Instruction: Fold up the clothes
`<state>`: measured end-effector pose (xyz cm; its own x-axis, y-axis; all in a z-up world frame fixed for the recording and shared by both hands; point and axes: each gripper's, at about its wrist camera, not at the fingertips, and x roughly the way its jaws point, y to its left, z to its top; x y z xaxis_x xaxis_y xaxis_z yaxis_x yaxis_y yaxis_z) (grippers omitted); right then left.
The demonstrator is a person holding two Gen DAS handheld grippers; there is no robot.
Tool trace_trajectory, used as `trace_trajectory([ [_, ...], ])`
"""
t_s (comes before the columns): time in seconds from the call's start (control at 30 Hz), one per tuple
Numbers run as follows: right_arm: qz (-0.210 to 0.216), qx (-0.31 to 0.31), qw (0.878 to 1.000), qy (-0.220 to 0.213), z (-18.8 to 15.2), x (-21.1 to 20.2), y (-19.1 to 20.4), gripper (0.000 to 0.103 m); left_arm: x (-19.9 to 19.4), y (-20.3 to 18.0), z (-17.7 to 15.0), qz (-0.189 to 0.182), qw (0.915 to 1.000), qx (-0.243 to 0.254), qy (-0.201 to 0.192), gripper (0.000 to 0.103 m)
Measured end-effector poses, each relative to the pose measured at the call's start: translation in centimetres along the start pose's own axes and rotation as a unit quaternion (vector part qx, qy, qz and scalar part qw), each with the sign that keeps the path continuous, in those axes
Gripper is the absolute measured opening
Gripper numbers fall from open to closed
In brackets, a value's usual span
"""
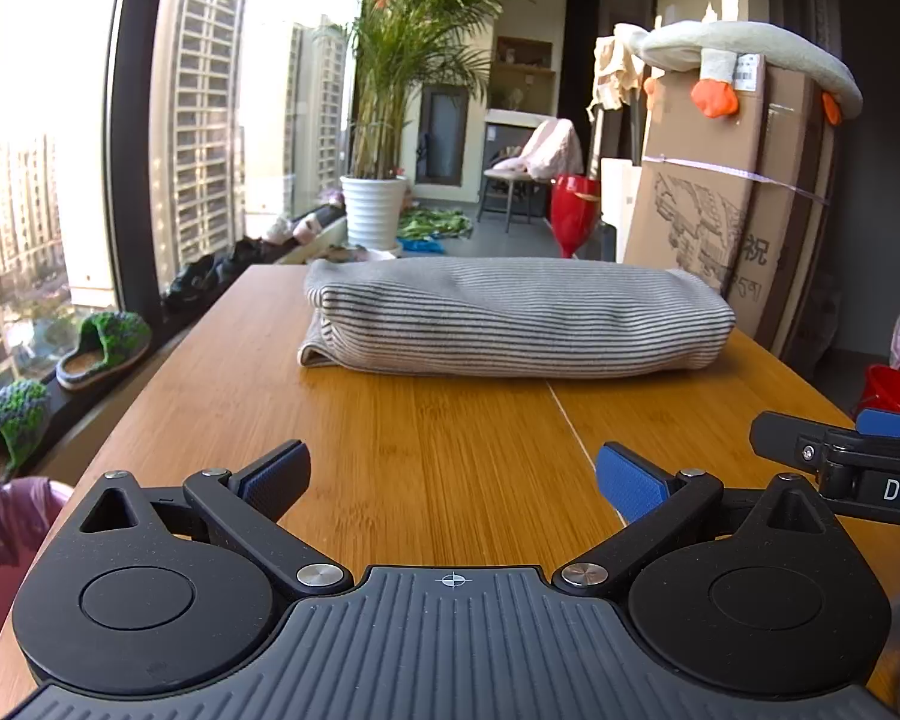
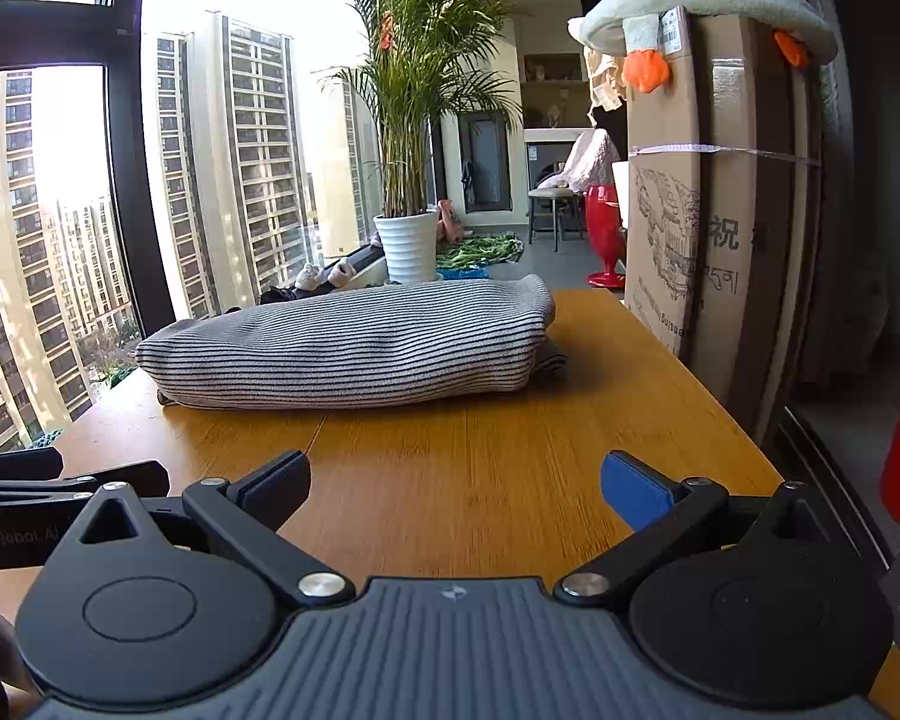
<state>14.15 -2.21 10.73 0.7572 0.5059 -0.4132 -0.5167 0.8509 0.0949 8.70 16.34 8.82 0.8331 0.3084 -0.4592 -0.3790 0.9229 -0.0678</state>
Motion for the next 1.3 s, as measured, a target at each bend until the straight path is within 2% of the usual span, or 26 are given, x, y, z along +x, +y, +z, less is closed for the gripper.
trace_trajectory([
  [1.3,0.009,0.005,1.0,0.011,-0.35,0.29,-0.2,0.103,-0.04,-0.1,-0.04,0.002,1.0,-0.003,0.0,0.103],
])
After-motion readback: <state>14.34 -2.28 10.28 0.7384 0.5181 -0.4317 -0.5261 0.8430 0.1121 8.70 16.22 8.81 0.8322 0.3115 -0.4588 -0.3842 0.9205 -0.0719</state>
